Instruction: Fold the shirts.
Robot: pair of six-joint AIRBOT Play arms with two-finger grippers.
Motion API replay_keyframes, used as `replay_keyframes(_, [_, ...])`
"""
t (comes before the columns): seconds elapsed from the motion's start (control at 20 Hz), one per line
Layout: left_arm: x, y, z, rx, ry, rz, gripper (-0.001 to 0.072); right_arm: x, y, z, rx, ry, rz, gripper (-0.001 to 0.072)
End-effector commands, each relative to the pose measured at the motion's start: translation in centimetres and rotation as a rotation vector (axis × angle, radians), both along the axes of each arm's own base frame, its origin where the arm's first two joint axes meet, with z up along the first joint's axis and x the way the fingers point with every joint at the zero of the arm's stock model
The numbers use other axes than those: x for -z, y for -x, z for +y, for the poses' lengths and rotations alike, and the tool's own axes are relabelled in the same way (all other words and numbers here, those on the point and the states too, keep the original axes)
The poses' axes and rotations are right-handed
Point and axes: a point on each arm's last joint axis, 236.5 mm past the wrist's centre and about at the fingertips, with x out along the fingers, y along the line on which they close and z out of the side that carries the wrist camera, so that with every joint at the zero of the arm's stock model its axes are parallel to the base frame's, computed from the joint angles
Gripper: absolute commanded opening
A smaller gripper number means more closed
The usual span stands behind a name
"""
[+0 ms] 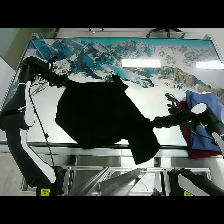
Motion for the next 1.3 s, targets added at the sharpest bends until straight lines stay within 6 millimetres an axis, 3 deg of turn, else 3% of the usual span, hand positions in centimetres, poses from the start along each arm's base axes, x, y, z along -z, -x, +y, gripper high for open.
replay_keyframes(0.0, [0.1, 0.6, -0.2, 0.017, 0.003, 0.021, 0.0021, -0.6, -1.6, -0.9, -0.015, 0.046, -0.057, 0.0464])
replay_keyframes(0.3, [0.1, 0.9, -0.3, 0.024, 0.006, 0.033, 0.002, 3.2, 2.2, -1.4, 0.007, 0.069, 0.141, 0.0462])
replay_keyframes(0.45, [0.1, 0.9, -0.3, 0.024, 0.006, 0.032, 0.002, 3.7, 3.5, -0.7, 0.012, 0.036, 0.187, 0.0461])
replay_keyframes(0.6, [0.1, 0.7, -0.2, 0.02, 0.004, 0.025, 0.002, 3.6, 3.5, -0.5, 0.014, 0.028, 0.189, 0.046])
replay_keyframes(0.65, [0.1, 0.6, -0.2, 0.019, 0.004, 0.023, 0.002, 3.6, 3.5, -0.5, 0.014, 0.028, 0.19, 0.0423])
replay_keyframes(0.7, [0.1, 0.6, -0.2, 0.018, 0.004, 0.022, 0.002, 3.4, 3.4, -0.3, 0.02, 0.015, 0.188, 0.0302])
replay_keyframes(0.8, [0.1, 0.7, -0.3, 0.019, 0.005, 0.023, 0.002, 2.7, 2.3, 0.8, 0.046, -0.042, 0.151, 0.0247])
replay_keyframes(0.85, [0.1, 0.7, -0.3, 0.019, 0.005, 0.023, 0.002, 2.3, 1.4, 1.2, 0.063, -0.068, 0.122, 0.0131])
replay_keyframes(1.0, [-0.1, -0.2, -0.1, 0.006, -0.002, -0.009, 0.002, 1.8, 0.1, 1.8, 0.09, -0.106, 0.075, 0.0019])
replay_keyframes(1.05, [-0.4, -0.9, 0.3, -0.007, -0.009, -0.037, 0.0024, 1.8, 0.2, 1.8, 0.089, -0.106, 0.076, 0.002])
replay_keyframes(1.1, [-1.0, -1.2, 0.8, -0.015, -0.009, -0.053, 0.0403, 1.7, 0.2, 1.8, 0.087, -0.108, 0.079, 0.0019])
replay_keyframes(1.15, [-1.7, -1.1, 0.9, -0.022, -0.008, -0.044, 0.0665, 1.7, 0.4, 1.9, 0.083, -0.11, 0.084, 0.0019])
replay_keyframes(1.25, [-3.1, 1.4, 2.0, -0.073, 0.014, 0.066, 0.0665, 1.7, 0.4, 1.9, 0.082, -0.111, 0.086, 0.0019])
